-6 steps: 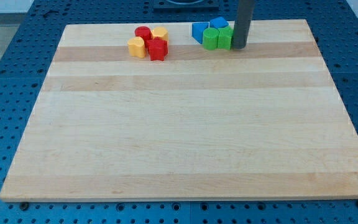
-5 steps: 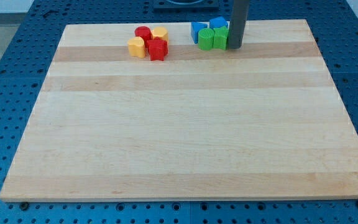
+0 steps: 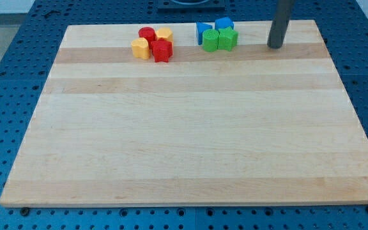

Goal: Point your arm to the yellow hexagon

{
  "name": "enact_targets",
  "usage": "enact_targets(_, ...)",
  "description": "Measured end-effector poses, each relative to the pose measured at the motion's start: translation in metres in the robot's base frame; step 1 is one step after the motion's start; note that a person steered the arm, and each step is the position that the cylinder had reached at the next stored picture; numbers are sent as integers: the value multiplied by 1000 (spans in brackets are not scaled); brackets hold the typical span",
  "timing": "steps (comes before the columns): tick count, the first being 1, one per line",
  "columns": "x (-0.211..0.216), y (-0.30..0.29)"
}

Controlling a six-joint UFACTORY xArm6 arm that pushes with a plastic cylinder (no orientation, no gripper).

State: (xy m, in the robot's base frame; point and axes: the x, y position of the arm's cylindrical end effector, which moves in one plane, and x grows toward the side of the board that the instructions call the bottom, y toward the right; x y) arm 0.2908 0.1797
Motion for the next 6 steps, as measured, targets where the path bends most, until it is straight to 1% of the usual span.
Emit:
enact_targets(2, 26, -42)
enact_targets(3, 50, -80)
enact_targets(4, 68, -164)
enact_targets(5, 67, -272)
enact_targets(6, 35, -380)
